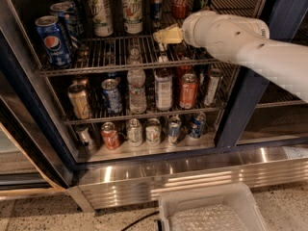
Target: Pick coke can from top shelf of fridge
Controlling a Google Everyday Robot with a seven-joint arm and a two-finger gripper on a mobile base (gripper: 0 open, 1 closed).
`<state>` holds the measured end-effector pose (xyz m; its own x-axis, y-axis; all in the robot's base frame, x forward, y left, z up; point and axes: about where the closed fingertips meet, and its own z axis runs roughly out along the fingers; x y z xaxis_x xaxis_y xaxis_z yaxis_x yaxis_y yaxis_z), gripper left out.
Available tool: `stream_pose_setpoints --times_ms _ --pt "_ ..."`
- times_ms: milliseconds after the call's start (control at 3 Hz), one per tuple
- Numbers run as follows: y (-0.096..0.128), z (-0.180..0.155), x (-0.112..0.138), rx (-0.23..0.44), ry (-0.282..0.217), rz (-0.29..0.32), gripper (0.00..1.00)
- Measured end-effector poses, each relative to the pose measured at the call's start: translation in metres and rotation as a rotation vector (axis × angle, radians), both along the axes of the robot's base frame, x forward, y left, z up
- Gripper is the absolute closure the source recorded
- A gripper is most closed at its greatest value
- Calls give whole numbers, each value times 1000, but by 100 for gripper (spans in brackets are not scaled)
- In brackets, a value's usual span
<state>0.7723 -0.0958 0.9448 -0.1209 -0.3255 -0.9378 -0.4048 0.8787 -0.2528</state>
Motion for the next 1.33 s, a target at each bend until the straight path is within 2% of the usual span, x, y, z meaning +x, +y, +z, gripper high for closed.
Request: stream_pose_setpoints --times_ms 667,1333 --pt "-20 10 39 49 -95 -79 0" --pt "2 25 59 89 -140 -58 0"
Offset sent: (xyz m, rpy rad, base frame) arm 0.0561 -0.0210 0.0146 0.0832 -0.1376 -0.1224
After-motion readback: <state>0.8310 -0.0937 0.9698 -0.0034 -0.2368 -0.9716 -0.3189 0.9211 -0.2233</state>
